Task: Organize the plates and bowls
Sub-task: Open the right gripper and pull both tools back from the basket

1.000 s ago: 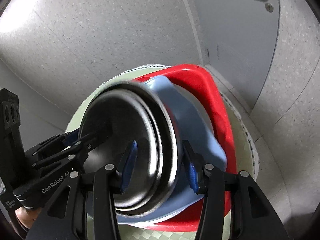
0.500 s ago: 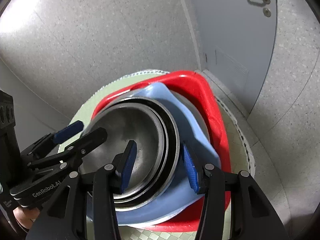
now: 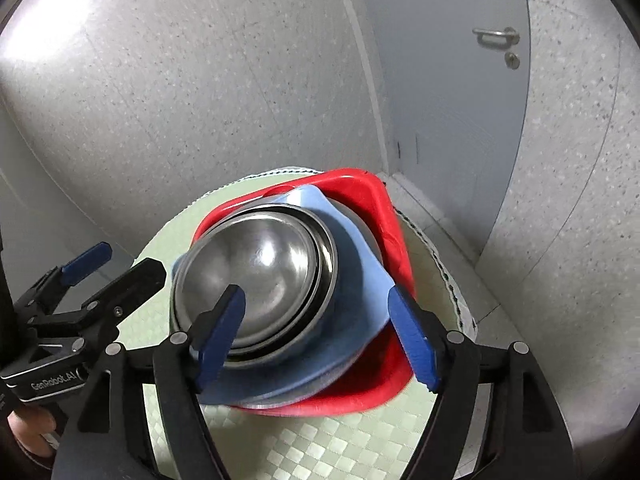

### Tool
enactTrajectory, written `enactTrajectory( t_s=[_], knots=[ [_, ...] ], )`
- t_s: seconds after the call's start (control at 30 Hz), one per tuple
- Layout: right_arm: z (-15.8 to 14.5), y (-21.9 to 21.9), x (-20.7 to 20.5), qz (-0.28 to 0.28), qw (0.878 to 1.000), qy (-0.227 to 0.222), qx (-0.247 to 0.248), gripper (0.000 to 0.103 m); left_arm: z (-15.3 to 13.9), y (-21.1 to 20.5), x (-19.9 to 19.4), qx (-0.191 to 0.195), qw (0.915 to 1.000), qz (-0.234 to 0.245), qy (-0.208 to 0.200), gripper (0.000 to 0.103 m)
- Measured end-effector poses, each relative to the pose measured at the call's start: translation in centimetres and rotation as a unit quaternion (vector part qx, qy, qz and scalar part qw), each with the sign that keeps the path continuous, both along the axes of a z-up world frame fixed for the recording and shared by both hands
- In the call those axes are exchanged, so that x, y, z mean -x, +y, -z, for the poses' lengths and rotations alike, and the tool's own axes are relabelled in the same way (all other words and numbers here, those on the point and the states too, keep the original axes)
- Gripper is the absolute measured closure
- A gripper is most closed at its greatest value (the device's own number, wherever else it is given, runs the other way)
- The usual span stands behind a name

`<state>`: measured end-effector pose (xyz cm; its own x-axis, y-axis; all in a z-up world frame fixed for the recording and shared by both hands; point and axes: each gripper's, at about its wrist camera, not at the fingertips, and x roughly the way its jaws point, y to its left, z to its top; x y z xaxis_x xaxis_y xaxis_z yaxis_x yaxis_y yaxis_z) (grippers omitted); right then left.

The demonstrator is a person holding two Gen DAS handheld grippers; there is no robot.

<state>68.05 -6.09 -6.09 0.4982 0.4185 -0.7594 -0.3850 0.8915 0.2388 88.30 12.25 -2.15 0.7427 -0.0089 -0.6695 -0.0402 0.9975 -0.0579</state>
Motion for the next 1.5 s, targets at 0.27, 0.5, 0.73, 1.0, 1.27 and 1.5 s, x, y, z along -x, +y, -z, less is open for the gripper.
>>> enactTrajectory(
  t_s=[0.27,0.5,0.73,1.0,1.27,1.5],
  knots=[
    [-0.8,-1.8,3.2,0.0,0.999,-0.037,-0.002,0.008,0.6,-2.2,7.0,-0.024,0.9985,-0.03,-0.04,0.001],
    [-2.2,-2.9,8.9,0.017,0.997,-0.073,-0.007,0.001,1.1,-3.3,14.3,-0.031,0.9972,-0.027,-0.062,0.001],
    [-3.7,-3.3,17.6,0.066,0.989,-0.133,0.011,0.0,1.3,-1.6,23.1,-0.012,0.9958,-0.022,-0.088,0.001],
    [-2.4,-3.0,25.9,0.099,0.984,-0.142,0.027,0.0,2.2,0.1,35.3,-0.019,0.9934,-0.015,-0.113,0.001],
    [-2.1,-1.9,31.5,0.076,0.986,-0.143,0.03,0.0,0.5,0.5,43.8,-0.019,0.9938,-0.005,-0.11,0.001],
    [-2.3,-3.1,35.3,0.047,0.984,-0.168,0.026,0.0,-0.4,-0.4,50.8,-0.015,0.9919,-0.028,-0.123,0.001]
  ],
)
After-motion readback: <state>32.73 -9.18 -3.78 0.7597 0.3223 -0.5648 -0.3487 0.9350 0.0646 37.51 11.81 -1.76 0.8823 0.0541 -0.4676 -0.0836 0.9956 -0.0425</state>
